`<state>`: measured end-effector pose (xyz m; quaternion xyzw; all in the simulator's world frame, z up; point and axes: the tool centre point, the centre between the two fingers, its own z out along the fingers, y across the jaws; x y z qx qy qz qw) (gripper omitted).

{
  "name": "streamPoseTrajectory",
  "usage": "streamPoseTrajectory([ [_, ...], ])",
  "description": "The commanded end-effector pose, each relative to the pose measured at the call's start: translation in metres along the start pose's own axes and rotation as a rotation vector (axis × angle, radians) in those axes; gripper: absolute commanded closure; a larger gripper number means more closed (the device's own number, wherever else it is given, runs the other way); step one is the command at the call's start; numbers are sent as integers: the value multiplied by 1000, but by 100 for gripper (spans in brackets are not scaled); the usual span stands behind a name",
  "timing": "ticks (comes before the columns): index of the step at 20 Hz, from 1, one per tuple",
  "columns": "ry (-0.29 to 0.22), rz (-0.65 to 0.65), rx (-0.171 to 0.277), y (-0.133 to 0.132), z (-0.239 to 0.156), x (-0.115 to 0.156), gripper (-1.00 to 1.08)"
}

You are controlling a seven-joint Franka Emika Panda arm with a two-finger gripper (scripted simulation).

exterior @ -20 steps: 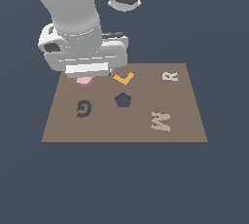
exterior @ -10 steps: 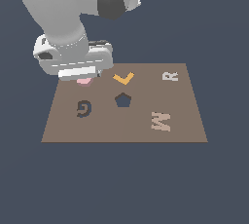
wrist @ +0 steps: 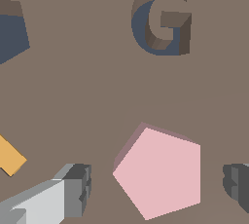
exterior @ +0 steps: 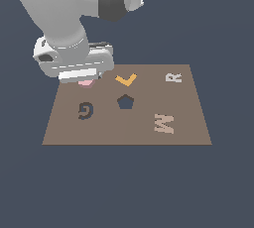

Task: Insert a designated object into the corresponding slot on a board.

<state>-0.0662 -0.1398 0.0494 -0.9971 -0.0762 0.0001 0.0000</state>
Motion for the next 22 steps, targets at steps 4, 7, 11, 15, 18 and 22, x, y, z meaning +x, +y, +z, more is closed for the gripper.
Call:
streamPoseTrajectory([
  [4,0,1,0,0,8,0,-92],
  [7,0,1,0,0,17,0,-92],
  [11,0,1,0,0,20,0,108],
  [15,0,1,0,0,20,0,108],
  [18,0,1,0,0,20,0,108],
  [22,1,1,0,0,19,0,108],
])
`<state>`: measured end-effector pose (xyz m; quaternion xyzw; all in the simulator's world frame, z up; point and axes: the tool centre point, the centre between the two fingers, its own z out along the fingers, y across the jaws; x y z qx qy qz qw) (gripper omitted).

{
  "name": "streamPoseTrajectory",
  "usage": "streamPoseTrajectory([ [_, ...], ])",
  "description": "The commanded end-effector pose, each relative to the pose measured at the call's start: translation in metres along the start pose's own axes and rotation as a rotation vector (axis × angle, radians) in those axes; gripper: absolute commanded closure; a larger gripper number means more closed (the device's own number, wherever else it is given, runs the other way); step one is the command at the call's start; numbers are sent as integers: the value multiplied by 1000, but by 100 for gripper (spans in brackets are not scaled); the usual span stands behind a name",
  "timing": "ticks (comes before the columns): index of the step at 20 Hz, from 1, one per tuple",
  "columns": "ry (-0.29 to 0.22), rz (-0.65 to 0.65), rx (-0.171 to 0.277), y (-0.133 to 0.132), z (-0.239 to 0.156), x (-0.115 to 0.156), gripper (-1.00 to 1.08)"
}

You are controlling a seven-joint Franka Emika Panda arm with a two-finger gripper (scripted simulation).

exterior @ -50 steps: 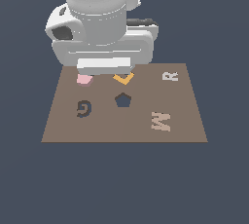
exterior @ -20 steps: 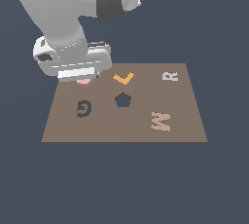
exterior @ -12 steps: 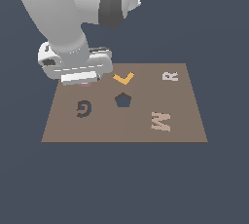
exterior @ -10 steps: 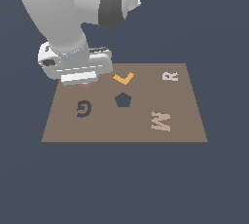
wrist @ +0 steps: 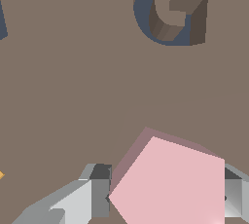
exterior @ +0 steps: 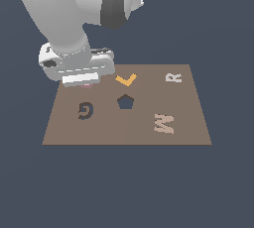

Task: Insert a designated object into the corresponding slot on a board.

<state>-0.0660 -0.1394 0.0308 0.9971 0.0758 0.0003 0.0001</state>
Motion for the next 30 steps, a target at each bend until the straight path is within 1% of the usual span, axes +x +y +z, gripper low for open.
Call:
streamPoseTrajectory([
  [1,0,-1,0,0,0,0,108],
  [9,0,-62,0,2,0,4,108],
  [16,0,-196,0,7,-1,14,108],
  [23,0,-410,-1,11,-2,30,108],
  [30,1,-703,-1,10,-3,54,108],
])
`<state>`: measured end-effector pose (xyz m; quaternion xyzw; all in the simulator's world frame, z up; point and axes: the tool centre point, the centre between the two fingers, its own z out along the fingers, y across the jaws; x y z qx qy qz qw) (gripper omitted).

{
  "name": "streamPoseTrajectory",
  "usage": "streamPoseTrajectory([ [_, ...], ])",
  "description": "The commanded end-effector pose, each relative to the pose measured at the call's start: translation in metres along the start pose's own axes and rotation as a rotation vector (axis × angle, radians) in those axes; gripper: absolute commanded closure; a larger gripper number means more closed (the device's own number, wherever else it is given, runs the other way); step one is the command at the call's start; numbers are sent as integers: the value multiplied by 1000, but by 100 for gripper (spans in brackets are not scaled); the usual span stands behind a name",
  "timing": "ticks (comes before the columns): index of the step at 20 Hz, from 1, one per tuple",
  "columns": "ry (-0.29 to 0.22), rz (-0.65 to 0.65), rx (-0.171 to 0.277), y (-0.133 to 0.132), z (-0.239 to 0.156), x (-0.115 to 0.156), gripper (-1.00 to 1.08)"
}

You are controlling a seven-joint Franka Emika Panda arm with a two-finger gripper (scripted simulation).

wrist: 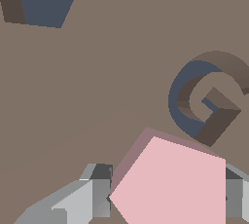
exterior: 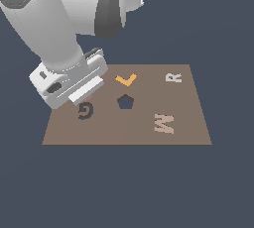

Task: Insert a designated object into the corresponding slot on a board.

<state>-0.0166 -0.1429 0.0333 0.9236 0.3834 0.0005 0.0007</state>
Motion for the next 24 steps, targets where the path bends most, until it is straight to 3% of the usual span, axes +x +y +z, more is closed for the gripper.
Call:
streamPoseTrajectory([
  [1,0,-113,-1,4,-1,8,108],
  [13,1,-662,-2,10,-3,52,108],
  [24,1,-1179,-2,-7,-5,90,108],
])
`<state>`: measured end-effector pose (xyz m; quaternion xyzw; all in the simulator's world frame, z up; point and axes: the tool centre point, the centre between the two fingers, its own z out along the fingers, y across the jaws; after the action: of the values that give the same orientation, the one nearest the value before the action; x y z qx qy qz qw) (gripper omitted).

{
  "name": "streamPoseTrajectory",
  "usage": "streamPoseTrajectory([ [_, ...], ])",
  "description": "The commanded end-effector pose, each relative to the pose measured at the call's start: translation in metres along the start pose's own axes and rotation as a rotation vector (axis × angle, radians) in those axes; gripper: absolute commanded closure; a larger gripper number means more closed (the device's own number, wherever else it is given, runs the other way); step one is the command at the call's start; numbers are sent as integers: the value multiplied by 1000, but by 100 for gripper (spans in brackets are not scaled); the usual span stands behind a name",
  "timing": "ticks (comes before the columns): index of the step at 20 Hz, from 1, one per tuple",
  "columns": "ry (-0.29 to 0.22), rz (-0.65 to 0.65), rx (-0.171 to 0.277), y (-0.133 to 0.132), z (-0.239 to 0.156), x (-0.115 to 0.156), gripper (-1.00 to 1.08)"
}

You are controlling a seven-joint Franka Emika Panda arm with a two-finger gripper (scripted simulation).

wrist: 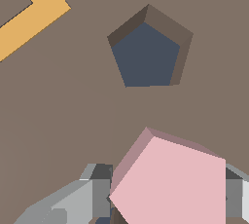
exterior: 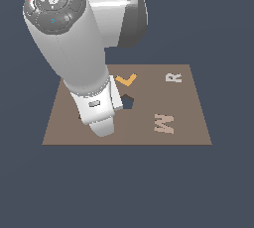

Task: Insert a designated object into the corresponding slot on a board.

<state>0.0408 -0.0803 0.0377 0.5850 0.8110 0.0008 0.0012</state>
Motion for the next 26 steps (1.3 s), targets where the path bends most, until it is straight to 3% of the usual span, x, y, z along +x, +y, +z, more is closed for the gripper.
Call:
streamPoseTrajectory([
  [1,0,-121,0,5,-1,9,108],
  [14,1,-672,0,8,-2,54,108],
  [26,1,-940,1,0,-3,75,108],
])
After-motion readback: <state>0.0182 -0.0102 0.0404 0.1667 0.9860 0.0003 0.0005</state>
